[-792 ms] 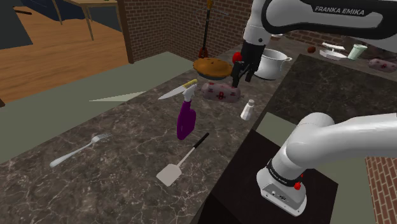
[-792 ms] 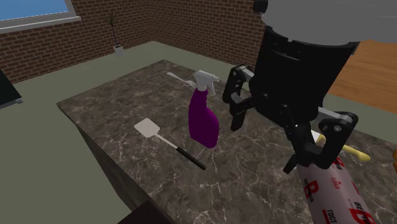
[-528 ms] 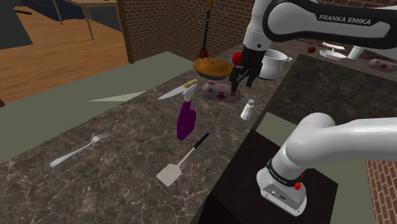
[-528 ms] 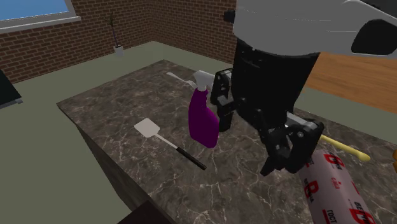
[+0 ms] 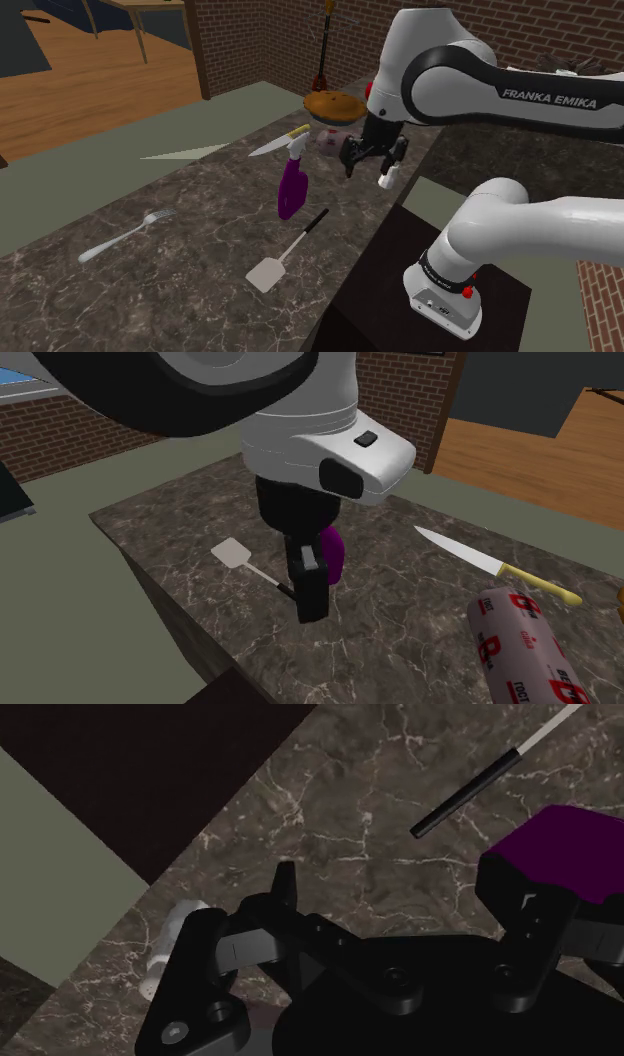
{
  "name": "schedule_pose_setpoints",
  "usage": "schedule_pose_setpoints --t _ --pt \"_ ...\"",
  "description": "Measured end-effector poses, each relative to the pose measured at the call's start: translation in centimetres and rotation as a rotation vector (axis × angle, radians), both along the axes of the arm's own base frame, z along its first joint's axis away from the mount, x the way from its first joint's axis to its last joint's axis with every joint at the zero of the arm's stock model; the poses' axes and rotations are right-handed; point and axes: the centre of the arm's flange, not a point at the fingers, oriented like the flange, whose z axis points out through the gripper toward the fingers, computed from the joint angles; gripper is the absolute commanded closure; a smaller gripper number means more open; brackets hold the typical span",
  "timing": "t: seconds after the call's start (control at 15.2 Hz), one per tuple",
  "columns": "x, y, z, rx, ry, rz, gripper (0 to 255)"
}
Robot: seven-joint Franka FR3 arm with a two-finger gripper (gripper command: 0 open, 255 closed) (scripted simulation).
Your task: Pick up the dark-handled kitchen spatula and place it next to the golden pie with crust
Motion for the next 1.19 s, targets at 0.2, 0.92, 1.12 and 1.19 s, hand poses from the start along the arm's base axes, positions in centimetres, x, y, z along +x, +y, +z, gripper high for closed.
schedule_pose_setpoints --t 0.2,0.92,1.12,1.19 --pt "-0.4 3.7 -2.5 -0.013 -0.004 -0.157 0" --pt "3.3 16.4 -9.7 -0.057 -0.019 -0.737 0" --pt "4.6 18.2 -11.4 -0.063 -0.021 -0.844 0" --pt "4.7 18.3 -11.9 -0.063 -0.021 -0.853 0"
